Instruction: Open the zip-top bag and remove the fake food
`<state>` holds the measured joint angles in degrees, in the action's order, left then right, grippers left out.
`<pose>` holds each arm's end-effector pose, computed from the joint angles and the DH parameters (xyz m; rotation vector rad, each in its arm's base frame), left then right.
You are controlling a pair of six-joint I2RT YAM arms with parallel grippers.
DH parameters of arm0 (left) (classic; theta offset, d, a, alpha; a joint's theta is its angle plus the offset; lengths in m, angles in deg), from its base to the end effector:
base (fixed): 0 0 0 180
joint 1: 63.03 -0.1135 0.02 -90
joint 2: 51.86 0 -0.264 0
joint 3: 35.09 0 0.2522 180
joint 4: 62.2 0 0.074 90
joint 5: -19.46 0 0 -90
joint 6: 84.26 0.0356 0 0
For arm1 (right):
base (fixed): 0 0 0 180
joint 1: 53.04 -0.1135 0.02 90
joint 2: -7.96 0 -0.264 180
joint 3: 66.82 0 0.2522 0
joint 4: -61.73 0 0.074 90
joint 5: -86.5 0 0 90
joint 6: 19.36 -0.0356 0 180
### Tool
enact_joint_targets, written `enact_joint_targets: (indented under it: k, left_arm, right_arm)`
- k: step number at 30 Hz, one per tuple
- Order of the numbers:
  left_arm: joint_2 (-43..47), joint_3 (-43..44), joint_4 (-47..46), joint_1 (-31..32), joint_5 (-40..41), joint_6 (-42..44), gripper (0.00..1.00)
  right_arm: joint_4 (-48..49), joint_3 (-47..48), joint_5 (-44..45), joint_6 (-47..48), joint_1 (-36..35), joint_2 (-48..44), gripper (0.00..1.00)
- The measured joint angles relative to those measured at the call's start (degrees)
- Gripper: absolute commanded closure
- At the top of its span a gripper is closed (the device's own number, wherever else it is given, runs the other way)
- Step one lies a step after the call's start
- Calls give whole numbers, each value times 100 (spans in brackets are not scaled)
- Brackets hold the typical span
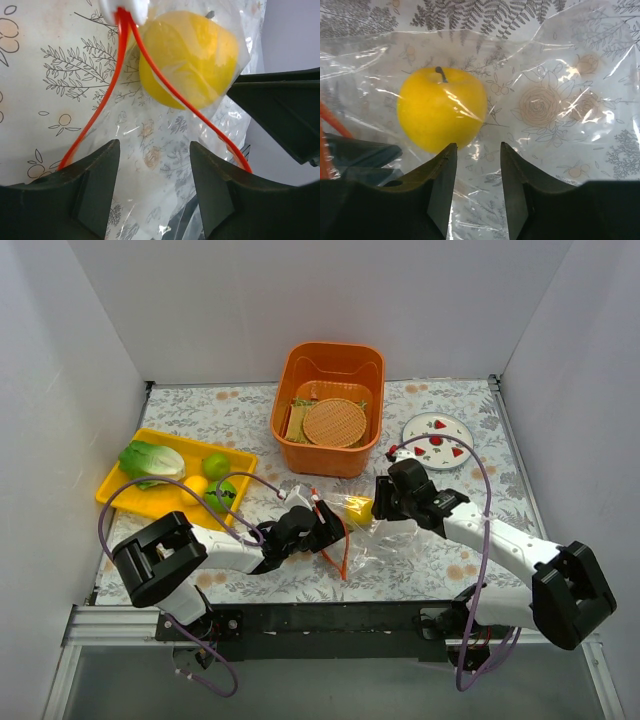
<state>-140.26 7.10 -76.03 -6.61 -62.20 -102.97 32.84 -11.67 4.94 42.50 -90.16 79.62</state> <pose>0.1588 -0.2299 0.1368 -1.2134 2.2404 -1.3644 0.2068 0.1500 0.2147 -0.1147 2.3822 0.3790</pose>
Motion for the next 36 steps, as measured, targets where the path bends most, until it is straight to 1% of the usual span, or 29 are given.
enact_joint_targets:
  k: [2, 7, 11, 17, 23, 25, 29, 36]
  left_arm:
    - [13, 0, -28, 4, 2, 44, 43]
    - [13, 0, -72, 4, 2, 98, 43]
    - [11, 0, -107, 4, 0, 129, 43]
    - [-85, 4, -170, 4, 0, 203, 42]
    - [-337, 76, -247, 7, -26, 376, 30]
    - [-339, 96, -321, 22, -39, 481, 27]
    - [-402, 120, -542, 70, -114, 660, 25]
    - [-675, 271, -763, 153, -205, 890, 21]
  right_arm:
    - [-24, 24, 17, -7, 0, -192, 49]
    - [-31, 245, 85, -9, 0, -422, 47]
    - [81, 557, 188, 24, 0, -4, 47]
    - [260, 737, 341, 109, 0, 778, 48]
    - [485, 828, 424, 131, 0, 966, 51]
    - [614, 721, 393, 101, 0, 938, 49]
    - [802, 433, 227, -28, 2, 787, 45]
    - [649, 225, -195, -170, 4, 643, 39]
